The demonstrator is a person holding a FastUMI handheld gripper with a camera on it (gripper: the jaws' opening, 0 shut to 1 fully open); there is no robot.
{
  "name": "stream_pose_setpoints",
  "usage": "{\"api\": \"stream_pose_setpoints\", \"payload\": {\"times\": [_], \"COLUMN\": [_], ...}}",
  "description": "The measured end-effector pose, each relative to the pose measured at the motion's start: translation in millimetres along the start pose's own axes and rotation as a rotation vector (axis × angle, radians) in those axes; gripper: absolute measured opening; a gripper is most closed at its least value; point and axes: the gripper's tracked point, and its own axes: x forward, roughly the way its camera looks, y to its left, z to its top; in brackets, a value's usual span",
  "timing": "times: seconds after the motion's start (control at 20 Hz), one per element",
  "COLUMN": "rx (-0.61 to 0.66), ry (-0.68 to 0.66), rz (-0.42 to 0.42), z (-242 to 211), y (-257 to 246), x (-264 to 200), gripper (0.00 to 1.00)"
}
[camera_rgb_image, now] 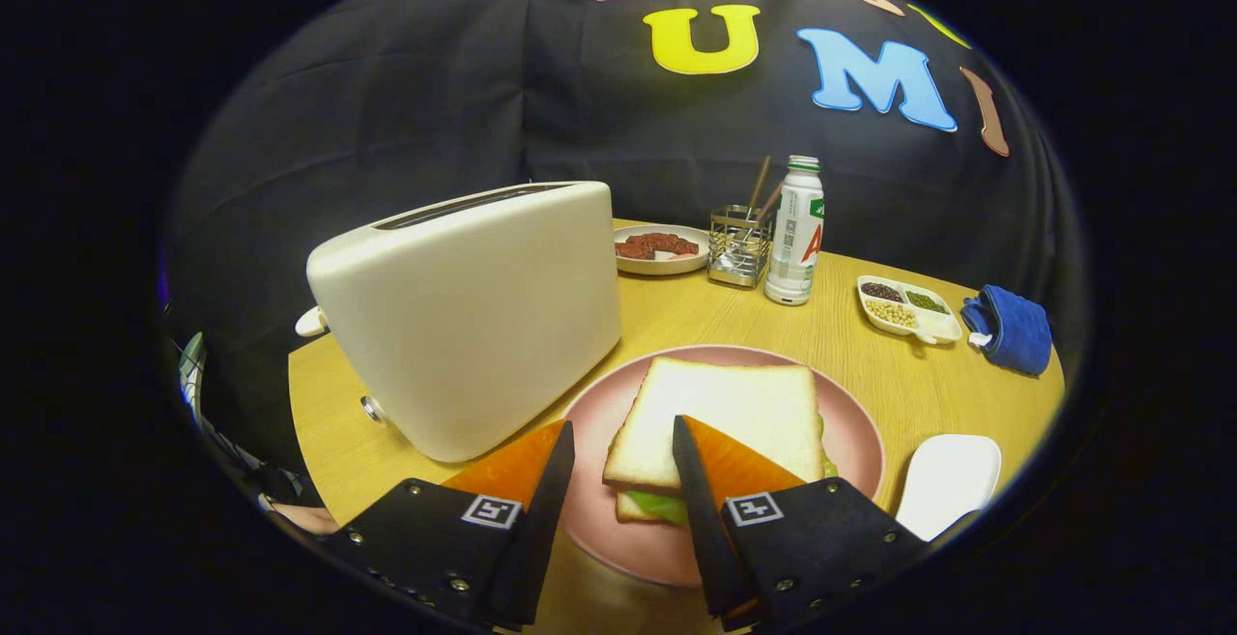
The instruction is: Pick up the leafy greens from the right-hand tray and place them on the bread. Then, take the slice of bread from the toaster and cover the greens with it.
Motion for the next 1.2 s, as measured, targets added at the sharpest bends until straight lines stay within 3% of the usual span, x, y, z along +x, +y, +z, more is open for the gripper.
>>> {"api": "stream_pose_setpoints", "payload": {"times": [0.55, 0.85, 1.2], "rx": [0.051, 0.029, 0.039], "ry": [-0.18, -0.335, -0.428], "rz": [-0.035, -0.1, -0.234], "z": [95, 170, 198], "y": [-26, -57, -131], "x": [-44, -96, -155], "gripper": [0.62, 0.62, 0.62]}}
